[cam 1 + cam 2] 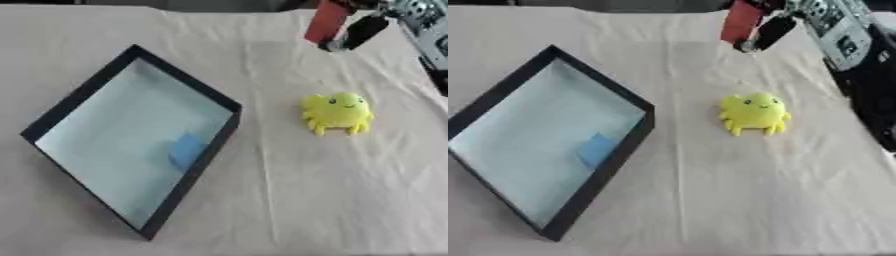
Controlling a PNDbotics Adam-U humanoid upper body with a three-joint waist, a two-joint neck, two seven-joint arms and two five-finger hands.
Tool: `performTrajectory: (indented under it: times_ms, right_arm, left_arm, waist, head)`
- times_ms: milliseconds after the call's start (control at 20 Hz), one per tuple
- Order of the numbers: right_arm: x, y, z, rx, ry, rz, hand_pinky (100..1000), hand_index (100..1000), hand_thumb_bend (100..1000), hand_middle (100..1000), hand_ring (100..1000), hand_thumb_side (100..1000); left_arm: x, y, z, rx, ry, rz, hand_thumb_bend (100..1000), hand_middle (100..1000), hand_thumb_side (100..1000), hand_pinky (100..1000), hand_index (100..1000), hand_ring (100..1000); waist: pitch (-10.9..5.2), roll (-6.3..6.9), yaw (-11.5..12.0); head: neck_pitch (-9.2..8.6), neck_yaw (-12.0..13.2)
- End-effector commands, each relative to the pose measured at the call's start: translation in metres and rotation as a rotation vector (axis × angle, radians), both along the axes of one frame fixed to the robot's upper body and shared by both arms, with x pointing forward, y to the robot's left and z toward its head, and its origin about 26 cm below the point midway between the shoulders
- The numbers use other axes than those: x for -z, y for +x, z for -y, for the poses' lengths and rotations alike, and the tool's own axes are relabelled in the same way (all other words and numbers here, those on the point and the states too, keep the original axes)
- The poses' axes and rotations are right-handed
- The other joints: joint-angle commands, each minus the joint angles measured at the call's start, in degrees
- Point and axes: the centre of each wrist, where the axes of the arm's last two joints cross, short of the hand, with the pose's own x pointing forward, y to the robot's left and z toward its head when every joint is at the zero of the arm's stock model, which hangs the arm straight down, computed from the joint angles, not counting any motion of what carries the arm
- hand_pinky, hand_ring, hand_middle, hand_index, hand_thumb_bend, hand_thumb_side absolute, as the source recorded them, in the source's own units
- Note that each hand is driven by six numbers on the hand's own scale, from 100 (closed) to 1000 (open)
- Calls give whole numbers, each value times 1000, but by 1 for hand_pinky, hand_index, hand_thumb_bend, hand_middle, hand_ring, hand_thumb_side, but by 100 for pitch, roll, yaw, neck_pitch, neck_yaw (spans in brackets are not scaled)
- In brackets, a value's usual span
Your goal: Pick up objects on the table and place them in the box.
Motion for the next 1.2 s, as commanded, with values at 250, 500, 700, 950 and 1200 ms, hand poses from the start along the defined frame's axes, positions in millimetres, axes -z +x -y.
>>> performTrajectory:
  times_ms: [250,500,700,950,1200]
  right_arm:
    - [-65,-42,-23,-140,18,128,805,627,306,433,608,144]
    - [-87,-71,-50,-264,31,154,803,629,303,435,607,141]
    - [-99,-92,-75,-383,34,157,805,632,305,438,609,134]
    - [-109,-114,-112,-532,31,161,805,633,307,440,609,129]
    - [-116,-137,-145,-665,37,188,806,633,306,440,608,120]
  left_arm:
    - [-10,-1,-7,-10,42,18,401,802,669,819,779,589]
    - [-10,-2,-7,-10,46,17,401,802,668,819,780,590]
    - [-10,-2,-8,-12,47,14,401,802,667,819,779,590]
    - [-9,-2,-8,-13,46,12,403,802,666,819,779,590]
    - [-8,-2,-8,-13,44,11,404,802,666,819,779,590]
  waist:
    - [-182,-19,-22]
    - [-253,-33,-15]
    - [-298,-42,-6]
    - [-331,-42,4]
    - [-339,-40,20]
  head:
    - [-7,62]
    - [-7,90]
    - [-7,86]
    - [-7,63]
    - [-7,61]
